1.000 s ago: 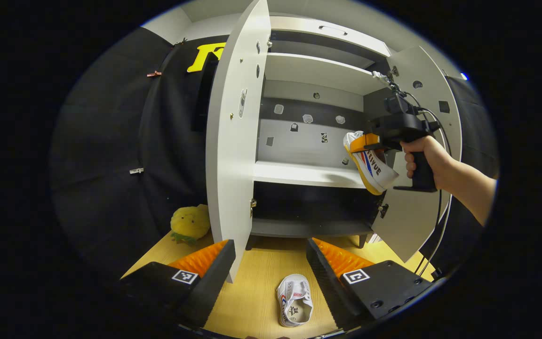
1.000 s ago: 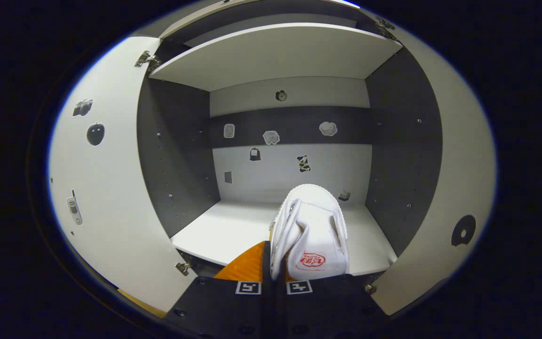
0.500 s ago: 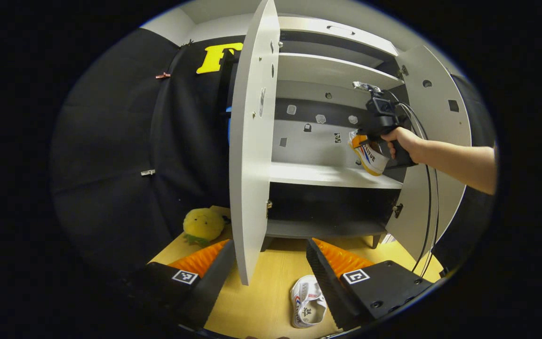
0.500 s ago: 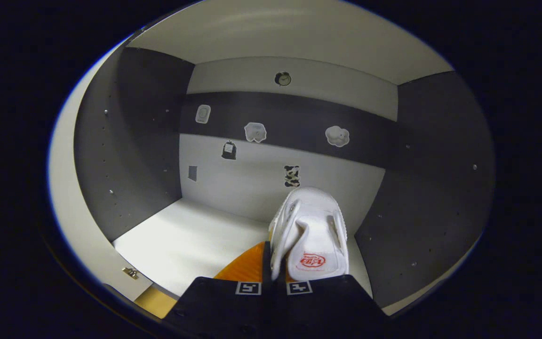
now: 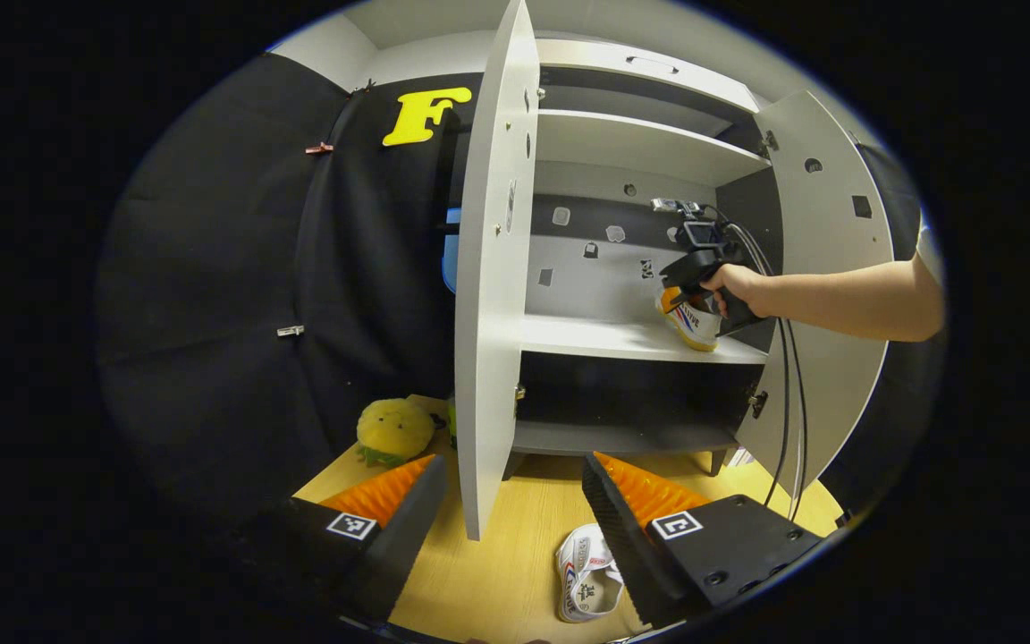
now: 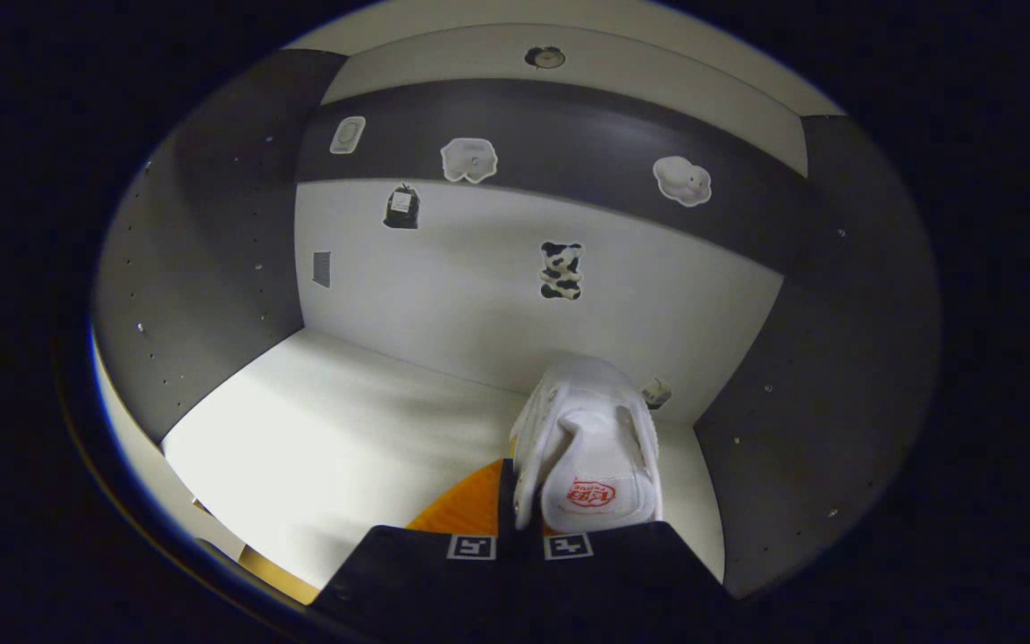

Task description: Grab one shoe with the right hand and put it into the shoe cabinet, grab the other shoe with the left hand and put it into the shoe cabinet; then close the right door with the right hand and the left door with the left hand.

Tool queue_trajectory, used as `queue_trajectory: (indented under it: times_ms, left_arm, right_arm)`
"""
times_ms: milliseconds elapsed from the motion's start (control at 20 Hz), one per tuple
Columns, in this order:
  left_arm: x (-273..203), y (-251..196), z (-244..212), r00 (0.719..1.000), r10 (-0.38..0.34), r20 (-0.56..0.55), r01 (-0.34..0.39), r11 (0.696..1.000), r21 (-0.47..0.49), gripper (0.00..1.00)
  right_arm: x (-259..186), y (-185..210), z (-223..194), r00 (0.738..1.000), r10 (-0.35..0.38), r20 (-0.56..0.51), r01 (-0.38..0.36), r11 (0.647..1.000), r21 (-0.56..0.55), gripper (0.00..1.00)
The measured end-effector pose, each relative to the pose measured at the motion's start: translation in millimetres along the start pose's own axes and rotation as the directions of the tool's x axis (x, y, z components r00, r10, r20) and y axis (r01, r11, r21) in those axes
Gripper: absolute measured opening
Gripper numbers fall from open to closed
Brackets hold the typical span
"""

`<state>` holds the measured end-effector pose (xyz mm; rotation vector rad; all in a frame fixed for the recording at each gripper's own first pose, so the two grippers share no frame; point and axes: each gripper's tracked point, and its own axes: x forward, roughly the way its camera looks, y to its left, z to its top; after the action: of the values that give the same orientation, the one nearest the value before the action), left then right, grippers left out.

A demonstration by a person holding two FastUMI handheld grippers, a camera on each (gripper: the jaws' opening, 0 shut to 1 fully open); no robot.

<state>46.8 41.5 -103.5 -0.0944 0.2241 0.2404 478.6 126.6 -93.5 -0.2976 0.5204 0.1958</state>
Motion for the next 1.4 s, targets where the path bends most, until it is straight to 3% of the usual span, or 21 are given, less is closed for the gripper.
queue_trajectory:
  times_ms: [350,450,550,650,750,800,850,900,1000,1400]
  left_arm:
    - [-16,-5,-3,1.000,0.002,0.004,-0.002,1.000,0.018,0.95]
    - [-19,-7,-2,1.000,0.003,0.007,-0.003,1.000,0.016,0.95]
    - [-22,-8,-3,1.000,0.004,0.004,-0.004,1.000,0.013,0.95]
    - [-25,-8,-2,1.000,0.006,0.005,-0.006,1.000,0.014,0.95]
    - [-26,-8,-2,1.000,0.005,0.008,-0.005,1.000,0.014,0.95]
    - [-26,-9,-2,1.000,0.000,0.007,-0.001,1.000,0.011,0.95]
    - [-26,-11,-2,1.000,-0.006,0.005,0.006,1.000,0.007,0.95]
    - [-25,-13,-3,1.000,-0.013,0.005,0.013,1.000,0.004,0.95]
    - [-26,-18,-3,0.999,-0.032,0.006,0.032,0.999,0.003,0.95]
    - [-20,-34,-23,0.995,-0.100,-0.028,0.100,0.995,-0.027,0.96]
  right_arm:
    - [16,5,-15,0.996,-0.006,-0.087,0.014,0.996,0.085,0.06]
    - [16,7,-25,0.992,-0.008,-0.130,0.024,0.992,0.122,0.12]
    - [10,2,-19,0.995,-0.038,-0.097,0.048,0.994,0.100,0.20]
    - [-2,7,-19,0.996,-0.023,-0.091,0.031,0.995,0.095,0.23]
    - [-19,17,-21,0.997,0.020,-0.074,-0.012,0.993,0.115,0.35]
    - [-28,22,-25,0.996,0.043,-0.075,-0.033,0.992,0.120,0.58]
    - [-39,26,-27,0.996,0.059,-0.065,-0.051,0.991,0.124,0.62]
    - [-49,29,-28,0.996,0.071,-0.051,-0.063,0.990,0.129,0.77]
    - [-70,35,-28,0.996,0.090,-0.012,-0.087,0.986,0.143,0.96]
    - [-165,18,-41,0.976,0.047,0.212,-0.081,0.985,0.153,1.00]
